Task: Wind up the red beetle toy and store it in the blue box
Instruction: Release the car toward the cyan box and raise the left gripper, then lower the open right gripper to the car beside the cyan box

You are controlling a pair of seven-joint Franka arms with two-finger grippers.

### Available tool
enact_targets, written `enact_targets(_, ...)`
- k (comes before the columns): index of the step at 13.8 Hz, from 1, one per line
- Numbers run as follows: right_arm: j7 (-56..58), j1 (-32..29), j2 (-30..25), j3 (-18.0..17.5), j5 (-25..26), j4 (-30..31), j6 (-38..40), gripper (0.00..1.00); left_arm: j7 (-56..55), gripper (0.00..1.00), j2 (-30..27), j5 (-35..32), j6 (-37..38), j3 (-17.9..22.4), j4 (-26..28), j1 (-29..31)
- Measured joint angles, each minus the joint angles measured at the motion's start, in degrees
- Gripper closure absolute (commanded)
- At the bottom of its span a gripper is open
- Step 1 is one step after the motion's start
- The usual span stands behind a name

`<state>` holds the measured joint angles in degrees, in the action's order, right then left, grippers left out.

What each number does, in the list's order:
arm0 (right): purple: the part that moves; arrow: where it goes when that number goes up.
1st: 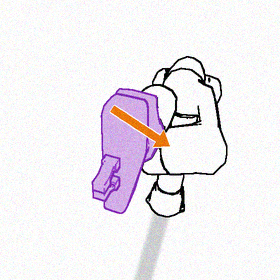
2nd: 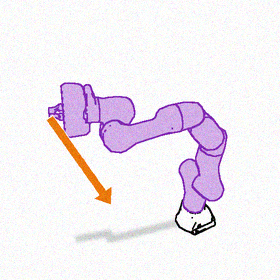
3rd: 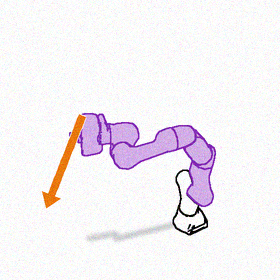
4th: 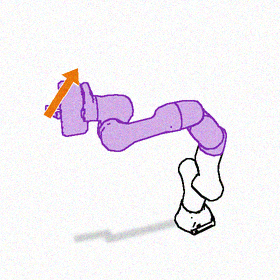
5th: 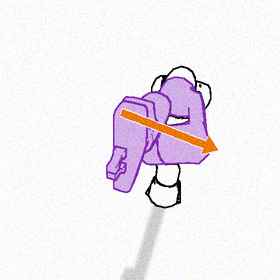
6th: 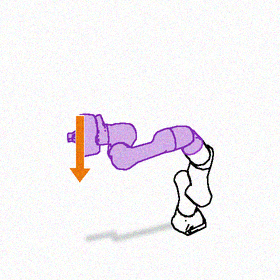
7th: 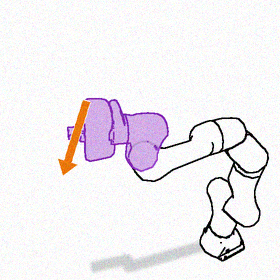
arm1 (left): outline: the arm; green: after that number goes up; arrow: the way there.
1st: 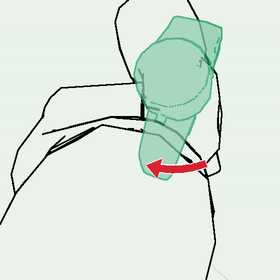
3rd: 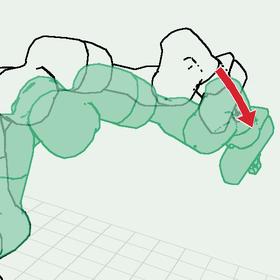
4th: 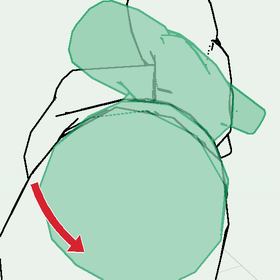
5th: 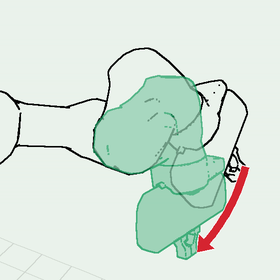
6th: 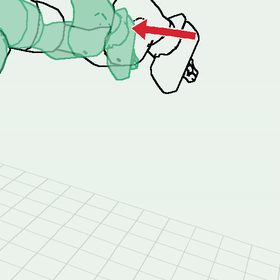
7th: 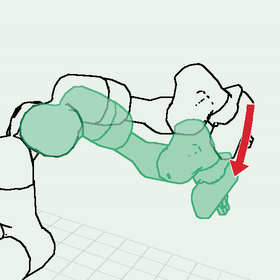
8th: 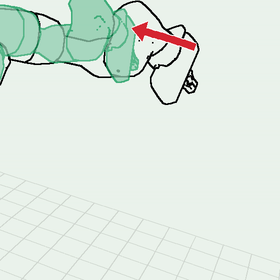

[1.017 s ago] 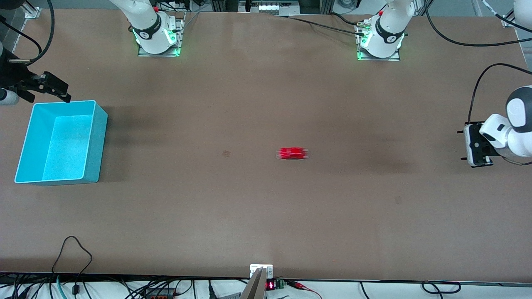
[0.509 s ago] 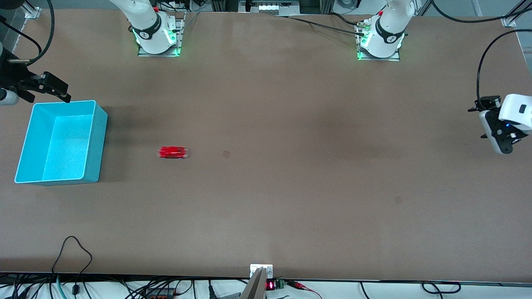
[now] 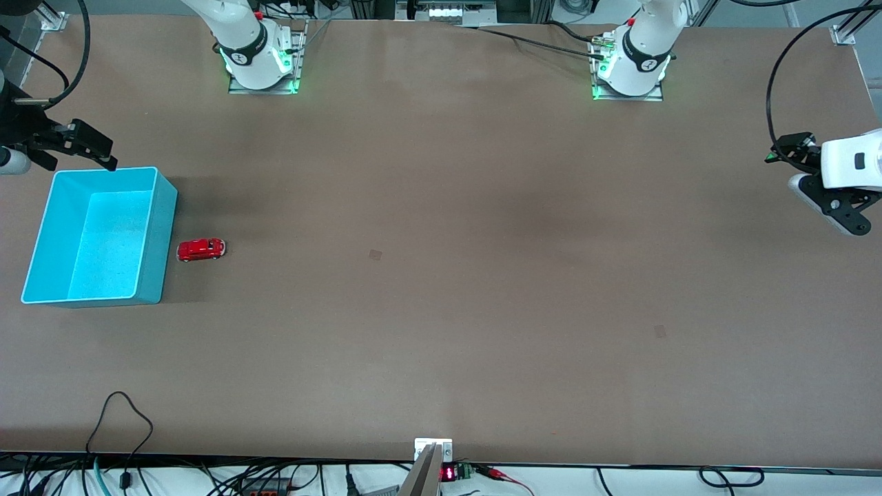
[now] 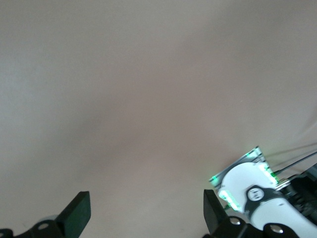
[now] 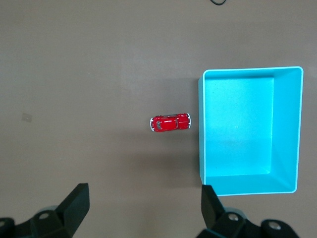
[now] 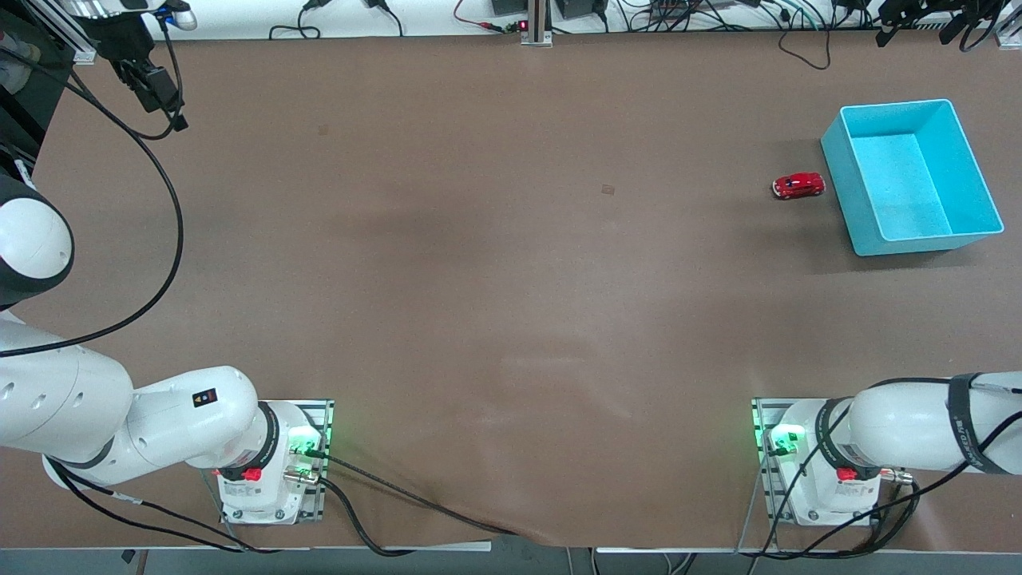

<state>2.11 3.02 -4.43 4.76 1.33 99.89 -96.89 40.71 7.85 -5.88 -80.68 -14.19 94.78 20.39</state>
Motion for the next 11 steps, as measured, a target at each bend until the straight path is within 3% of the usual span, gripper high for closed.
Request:
enact_targets(6, 0.0, 0.3, 0.2, 0.0, -0.4, -0.2, -0.5, 0.00, -17.9, 0.00, 0.2, 0.0, 1.5, -5.9, -5.1, -0.3)
enact_targets(11, 0.0, 0.3, 1.4, 0.1, -1.5, -0.8, -0.6, 0.00, -31.4, 0.00, 1.1, 0.3, -1.1, -6.3, -8.0, -1.0)
